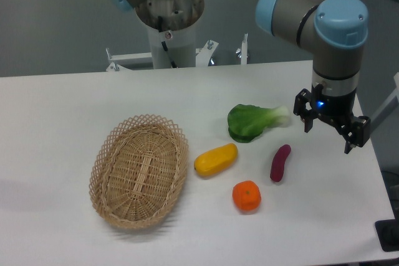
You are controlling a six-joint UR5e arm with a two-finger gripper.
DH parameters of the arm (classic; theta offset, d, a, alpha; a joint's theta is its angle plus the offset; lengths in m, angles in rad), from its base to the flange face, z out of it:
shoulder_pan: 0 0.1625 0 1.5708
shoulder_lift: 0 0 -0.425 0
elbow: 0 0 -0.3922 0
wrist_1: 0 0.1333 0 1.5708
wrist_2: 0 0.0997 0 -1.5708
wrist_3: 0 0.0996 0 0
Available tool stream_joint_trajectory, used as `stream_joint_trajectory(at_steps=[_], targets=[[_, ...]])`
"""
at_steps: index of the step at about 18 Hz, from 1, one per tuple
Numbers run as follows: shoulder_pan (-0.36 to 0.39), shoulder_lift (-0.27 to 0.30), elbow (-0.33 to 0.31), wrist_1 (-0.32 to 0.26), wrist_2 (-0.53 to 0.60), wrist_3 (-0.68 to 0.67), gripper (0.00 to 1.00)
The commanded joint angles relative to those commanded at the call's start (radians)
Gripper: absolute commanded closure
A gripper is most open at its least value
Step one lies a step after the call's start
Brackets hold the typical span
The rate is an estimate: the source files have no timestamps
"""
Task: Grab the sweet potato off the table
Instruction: 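Move the open gripper toward the purple sweet potato, then lower the open gripper around the purple sweet potato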
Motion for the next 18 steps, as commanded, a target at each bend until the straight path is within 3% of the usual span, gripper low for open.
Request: stream_joint_trajectory(at_steps=[13,18], targets=[[-0.009,-0.026,-0.046,0.002,-0.005,-0.066,0.0],[-0.011,-0.086,-0.058,0.003,0.003,-0.068,0.0]])
